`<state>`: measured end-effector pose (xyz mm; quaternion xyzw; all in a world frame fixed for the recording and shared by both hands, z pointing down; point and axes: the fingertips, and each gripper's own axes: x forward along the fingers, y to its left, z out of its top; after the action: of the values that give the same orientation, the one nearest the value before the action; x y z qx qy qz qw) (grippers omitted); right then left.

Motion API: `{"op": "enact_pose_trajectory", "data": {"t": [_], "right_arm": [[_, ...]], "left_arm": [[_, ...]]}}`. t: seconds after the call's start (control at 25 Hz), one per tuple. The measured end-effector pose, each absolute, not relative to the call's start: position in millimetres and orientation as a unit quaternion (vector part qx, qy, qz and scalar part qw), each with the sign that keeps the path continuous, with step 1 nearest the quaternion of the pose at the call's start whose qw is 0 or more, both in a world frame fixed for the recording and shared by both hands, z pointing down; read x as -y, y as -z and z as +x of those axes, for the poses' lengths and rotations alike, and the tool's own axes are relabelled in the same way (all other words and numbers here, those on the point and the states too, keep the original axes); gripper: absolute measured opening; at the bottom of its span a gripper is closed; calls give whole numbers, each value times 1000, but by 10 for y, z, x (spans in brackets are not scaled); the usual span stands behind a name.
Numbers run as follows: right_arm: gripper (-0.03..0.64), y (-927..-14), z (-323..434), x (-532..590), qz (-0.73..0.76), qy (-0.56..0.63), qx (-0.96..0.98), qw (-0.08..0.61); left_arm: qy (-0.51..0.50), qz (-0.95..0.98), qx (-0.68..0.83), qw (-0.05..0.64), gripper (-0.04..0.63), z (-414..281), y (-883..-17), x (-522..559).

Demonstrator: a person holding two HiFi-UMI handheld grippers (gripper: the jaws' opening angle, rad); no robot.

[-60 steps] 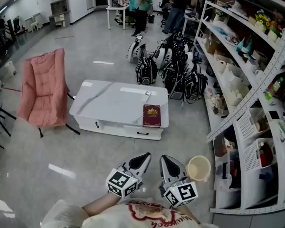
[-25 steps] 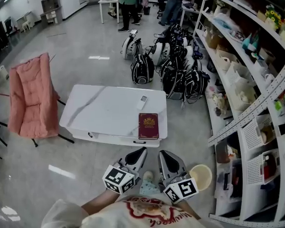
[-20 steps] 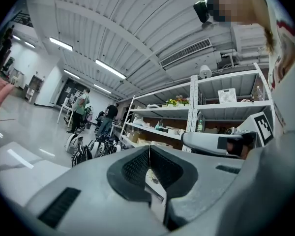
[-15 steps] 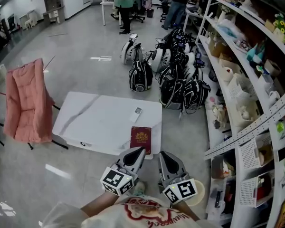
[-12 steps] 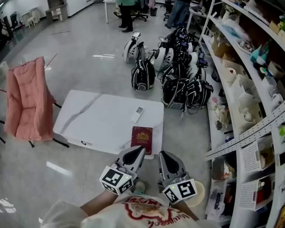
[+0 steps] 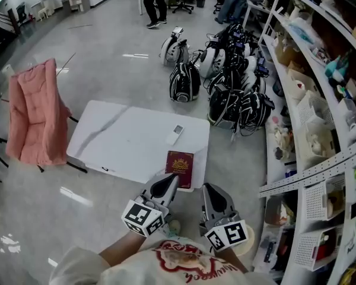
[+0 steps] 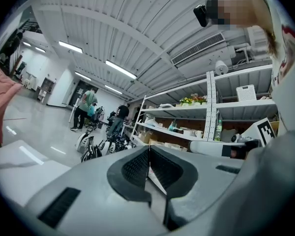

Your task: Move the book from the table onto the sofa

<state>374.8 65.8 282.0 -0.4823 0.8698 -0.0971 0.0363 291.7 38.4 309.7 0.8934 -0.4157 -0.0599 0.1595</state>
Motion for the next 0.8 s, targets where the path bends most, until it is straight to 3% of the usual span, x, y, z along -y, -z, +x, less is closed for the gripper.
{"op": "enact_pose_trajectory", "data": {"t": [0.8], "right_arm": [[0, -2828, 3442, 1327, -504, 83, -859, 49]], "left_arm": [[45, 914, 372, 154, 8, 2722, -3192, 1545]]}}
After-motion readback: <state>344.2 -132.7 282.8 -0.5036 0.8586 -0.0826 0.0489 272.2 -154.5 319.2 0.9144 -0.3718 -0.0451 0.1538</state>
